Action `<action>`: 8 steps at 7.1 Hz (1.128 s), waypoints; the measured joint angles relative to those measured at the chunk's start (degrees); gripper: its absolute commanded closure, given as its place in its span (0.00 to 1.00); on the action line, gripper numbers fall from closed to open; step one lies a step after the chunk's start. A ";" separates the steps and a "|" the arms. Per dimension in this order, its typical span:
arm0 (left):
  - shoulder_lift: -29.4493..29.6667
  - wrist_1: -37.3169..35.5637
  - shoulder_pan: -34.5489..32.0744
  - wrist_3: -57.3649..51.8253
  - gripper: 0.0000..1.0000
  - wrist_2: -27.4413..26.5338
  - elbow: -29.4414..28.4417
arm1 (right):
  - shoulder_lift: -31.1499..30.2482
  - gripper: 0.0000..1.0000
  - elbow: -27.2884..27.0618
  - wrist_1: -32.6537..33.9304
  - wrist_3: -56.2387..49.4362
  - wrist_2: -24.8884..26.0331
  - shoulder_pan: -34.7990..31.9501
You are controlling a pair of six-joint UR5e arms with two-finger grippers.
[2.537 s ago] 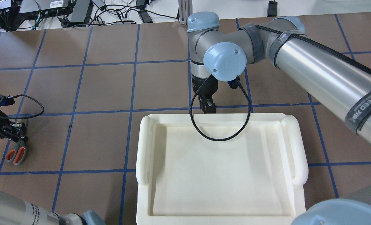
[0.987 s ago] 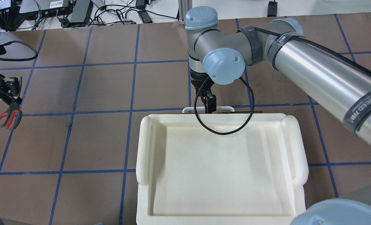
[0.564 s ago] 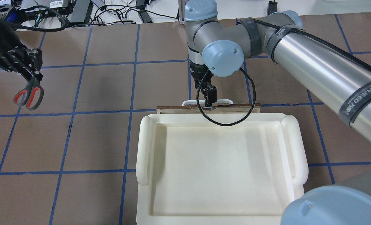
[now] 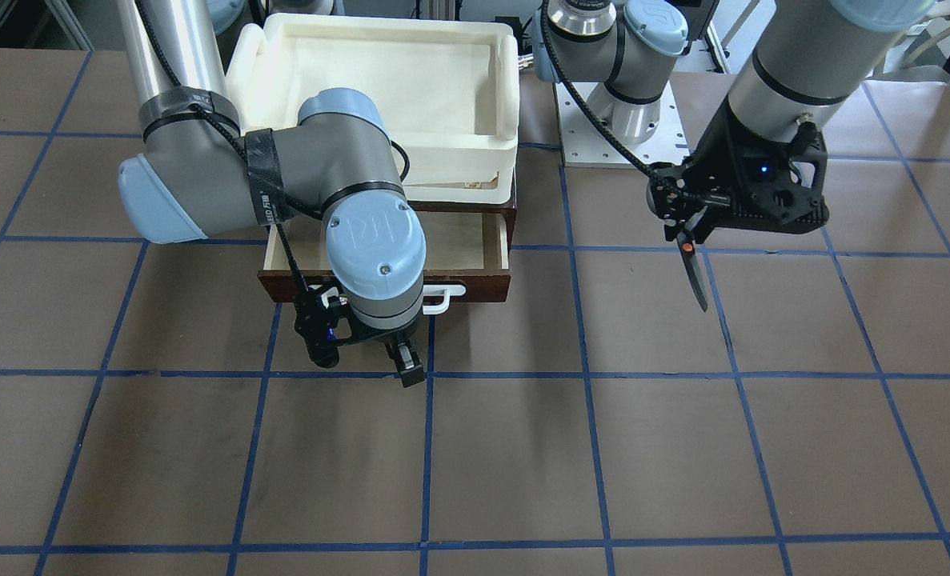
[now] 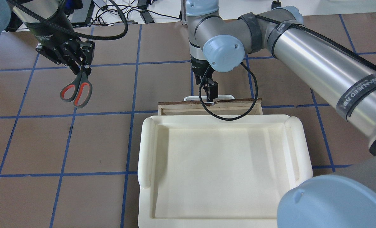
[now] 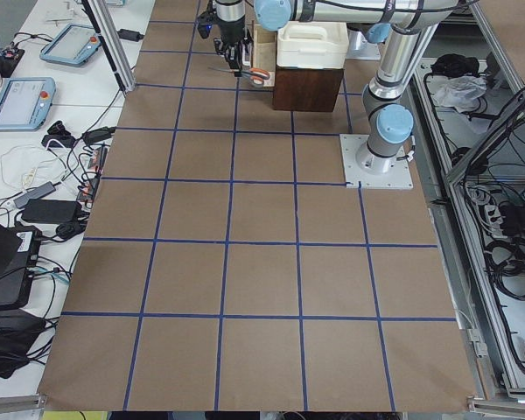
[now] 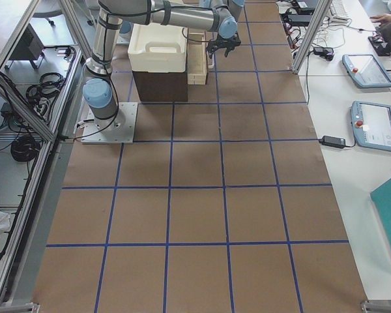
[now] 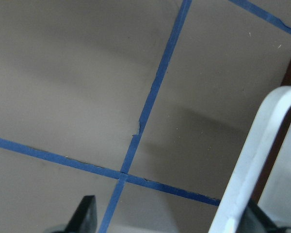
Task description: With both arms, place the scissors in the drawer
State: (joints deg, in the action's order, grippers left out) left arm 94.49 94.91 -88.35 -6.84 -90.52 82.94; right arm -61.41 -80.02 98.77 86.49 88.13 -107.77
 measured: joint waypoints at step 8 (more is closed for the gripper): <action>-1.90 1.32 -2.00 2.71 0.91 0.51 0.51 | 2.21 0.00 3.09 0.58 -3.98 0.42 1.97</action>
State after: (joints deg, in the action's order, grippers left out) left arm 92.59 96.22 -90.35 -4.13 -90.01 83.45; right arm -59.21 -76.94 99.35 82.51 88.55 -105.80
